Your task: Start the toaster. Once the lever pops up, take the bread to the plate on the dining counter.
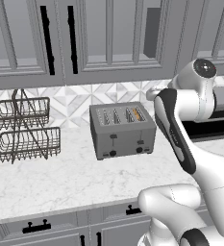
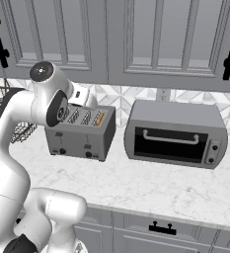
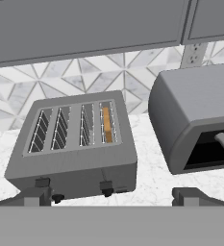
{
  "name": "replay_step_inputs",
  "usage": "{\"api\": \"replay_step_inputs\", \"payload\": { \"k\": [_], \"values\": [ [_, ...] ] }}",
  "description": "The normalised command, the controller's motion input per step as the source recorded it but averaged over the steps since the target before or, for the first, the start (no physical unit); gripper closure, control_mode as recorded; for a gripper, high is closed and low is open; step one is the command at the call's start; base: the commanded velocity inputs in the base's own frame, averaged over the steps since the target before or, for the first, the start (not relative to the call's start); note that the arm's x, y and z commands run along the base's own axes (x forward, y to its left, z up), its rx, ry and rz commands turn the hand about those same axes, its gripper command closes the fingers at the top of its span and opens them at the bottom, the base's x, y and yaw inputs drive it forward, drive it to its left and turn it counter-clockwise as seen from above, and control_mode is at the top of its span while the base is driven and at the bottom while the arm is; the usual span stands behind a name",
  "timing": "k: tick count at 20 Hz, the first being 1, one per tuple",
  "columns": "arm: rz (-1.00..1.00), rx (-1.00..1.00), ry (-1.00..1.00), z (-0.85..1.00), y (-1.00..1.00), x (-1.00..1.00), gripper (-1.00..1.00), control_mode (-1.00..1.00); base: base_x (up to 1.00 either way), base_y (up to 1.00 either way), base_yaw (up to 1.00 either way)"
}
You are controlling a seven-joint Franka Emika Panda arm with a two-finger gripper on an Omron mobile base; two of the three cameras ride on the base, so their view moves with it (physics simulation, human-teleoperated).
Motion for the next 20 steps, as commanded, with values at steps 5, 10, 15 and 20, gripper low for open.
{"api": "replay_step_inputs", "payload": {
  "k": [5,10,15,20],
  "values": [
    [0.0,0.0,0.0,0.0,0.0,0.0,-1.0,-1.0,0.0,0.0,0.0],
    [0.0,0.0,0.0,0.0,0.0,0.0,-1.0,-1.0,0.0,0.0,0.0],
    [0.0,0.0,0.0,0.0,0.0,0.0,-1.0,-1.0,0.0,0.0,0.0],
    [0.0,0.0,0.0,0.0,0.0,0.0,-1.0,-1.0,0.0,0.0,0.0]
  ]
}}
